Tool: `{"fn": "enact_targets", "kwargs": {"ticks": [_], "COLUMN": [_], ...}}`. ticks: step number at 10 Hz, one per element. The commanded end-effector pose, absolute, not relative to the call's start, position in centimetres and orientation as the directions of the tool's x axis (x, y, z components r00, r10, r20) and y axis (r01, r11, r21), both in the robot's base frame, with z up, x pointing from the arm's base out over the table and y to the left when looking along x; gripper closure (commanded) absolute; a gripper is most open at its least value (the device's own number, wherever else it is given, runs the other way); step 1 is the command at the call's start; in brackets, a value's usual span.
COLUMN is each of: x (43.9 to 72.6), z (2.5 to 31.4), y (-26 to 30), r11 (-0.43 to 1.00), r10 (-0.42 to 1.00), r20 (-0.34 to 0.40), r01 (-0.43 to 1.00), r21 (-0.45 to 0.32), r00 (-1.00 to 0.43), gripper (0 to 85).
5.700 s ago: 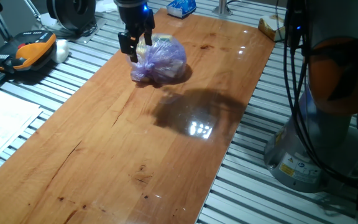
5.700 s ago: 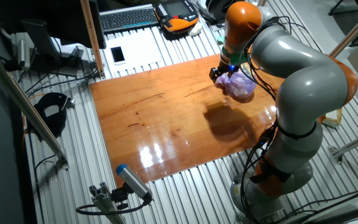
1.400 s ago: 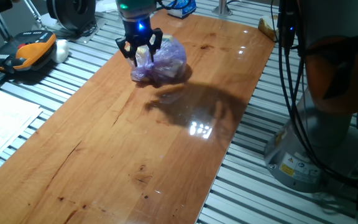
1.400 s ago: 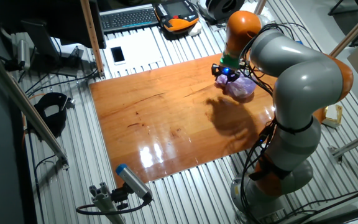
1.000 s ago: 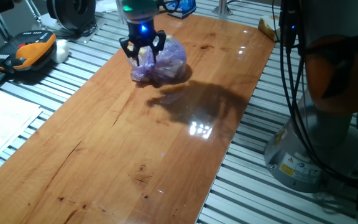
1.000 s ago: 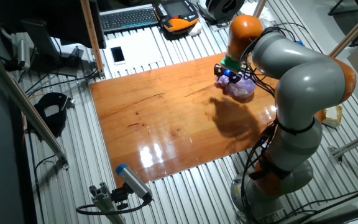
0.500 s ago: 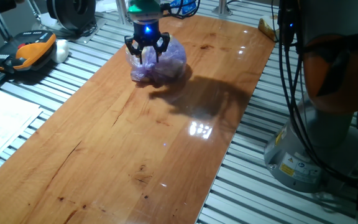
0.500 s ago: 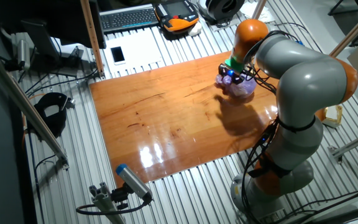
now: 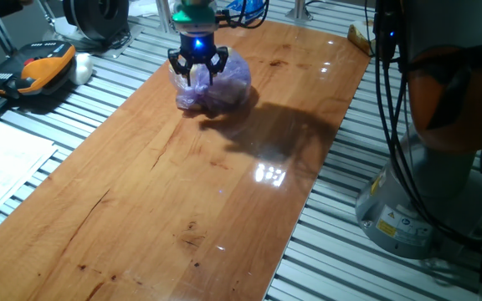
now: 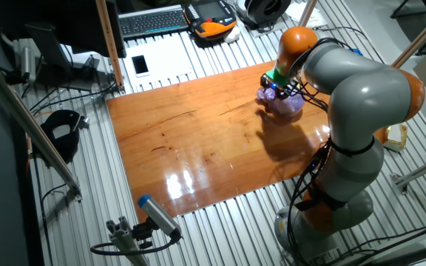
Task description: Pick up a bag of things
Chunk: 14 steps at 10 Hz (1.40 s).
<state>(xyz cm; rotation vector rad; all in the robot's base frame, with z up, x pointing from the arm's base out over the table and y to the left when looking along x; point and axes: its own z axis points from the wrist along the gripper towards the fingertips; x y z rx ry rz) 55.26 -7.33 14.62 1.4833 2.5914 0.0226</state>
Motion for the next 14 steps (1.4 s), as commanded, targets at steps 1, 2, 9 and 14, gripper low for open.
{"fn": "enact_targets", "kwargs": {"ticks": [1,2,9,14], "x": [55.4,55.6,55.8,55.6], "z": [14.4,14.2,13.6,12.3], "y": [-7.4,-7.6,-8.6,-9.1], "r11": [0.498,0.488,0.439,0.414], "r10": [0.864,0.869,0.895,0.907], "r20": [-0.133,-0.144,-0.148,-0.143], "r01": [0.861,0.867,0.890,0.899], "r21": [0.097,0.102,0.124,0.144], "r00": [-0.485,-0.472,-0.421,-0.396], "gripper": [34.0,34.0,34.0,34.0]}}
